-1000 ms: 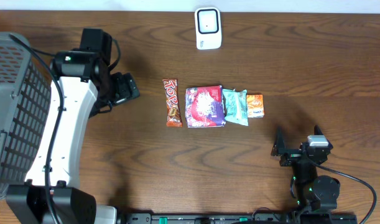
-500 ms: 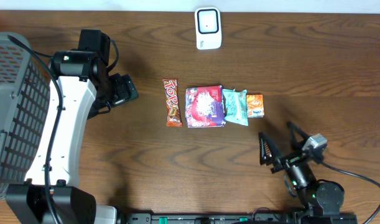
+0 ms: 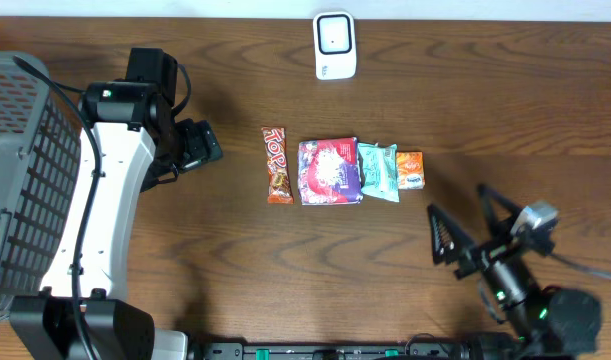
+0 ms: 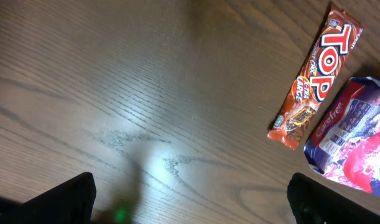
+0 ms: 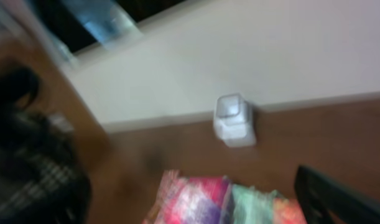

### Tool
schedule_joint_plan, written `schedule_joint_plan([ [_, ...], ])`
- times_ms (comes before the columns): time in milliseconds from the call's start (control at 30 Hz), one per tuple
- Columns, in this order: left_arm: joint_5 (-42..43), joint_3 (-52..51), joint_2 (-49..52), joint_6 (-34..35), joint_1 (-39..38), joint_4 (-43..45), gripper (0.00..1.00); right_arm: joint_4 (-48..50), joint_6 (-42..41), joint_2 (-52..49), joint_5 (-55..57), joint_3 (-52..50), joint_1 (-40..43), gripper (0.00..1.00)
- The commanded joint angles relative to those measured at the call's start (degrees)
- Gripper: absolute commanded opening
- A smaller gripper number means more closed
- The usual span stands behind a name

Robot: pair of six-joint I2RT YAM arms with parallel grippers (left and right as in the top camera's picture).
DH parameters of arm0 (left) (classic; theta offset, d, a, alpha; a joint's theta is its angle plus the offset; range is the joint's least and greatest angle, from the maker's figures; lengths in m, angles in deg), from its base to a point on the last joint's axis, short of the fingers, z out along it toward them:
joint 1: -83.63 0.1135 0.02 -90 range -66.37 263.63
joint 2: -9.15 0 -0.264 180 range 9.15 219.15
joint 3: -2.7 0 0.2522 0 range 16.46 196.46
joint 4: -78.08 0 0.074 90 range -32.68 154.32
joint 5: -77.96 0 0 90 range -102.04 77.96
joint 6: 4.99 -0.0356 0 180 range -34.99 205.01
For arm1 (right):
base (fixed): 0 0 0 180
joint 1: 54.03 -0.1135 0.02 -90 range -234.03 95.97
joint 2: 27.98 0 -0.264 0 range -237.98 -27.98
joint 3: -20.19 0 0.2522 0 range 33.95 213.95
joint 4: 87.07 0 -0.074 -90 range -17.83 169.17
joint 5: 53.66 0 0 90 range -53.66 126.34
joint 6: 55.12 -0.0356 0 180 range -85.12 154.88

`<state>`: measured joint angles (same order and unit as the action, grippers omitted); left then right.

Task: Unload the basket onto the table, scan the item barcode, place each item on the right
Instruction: 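Reach the right gripper toward the orange tissue pack, then close the right gripper on the orange tissue pack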

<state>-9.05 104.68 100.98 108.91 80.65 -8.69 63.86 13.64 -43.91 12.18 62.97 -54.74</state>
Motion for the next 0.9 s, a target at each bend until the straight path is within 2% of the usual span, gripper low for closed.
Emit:
schedule_joint_plan([
  [0, -0.7, -0.5, 0.3, -0.8, 0.1, -0.1, 0.98, -10.5, 14.8, -13.0, 9.8, 14.1, -0.1, 0.99],
  [200, -0.7, -0.5, 0.3, -0.8, 0.1, -0.1, 0.98, -35.7, 17.6, -41.4, 11.7, 36.8, -0.1, 0.99],
  [367, -0.7, -0.5, 0.3, -0.8, 0.1, -0.1, 0.98, -44.8, 17.4, -60.8, 8.1, 48.5, -0.1, 0.99],
  [733, -0.7, -0.5, 0.3, -0.8, 0.1, -0.1, 0.98, -38.4, 17.5, -83.1, 4.9, 49.9, 0.2, 0.99],
  [867, -0.7, -0.5, 0.3, -0.8, 0.1, -0.1, 0.98, -35.6, 18.0, -88.6, 2.1, 49.9, 1.0, 0.88],
])
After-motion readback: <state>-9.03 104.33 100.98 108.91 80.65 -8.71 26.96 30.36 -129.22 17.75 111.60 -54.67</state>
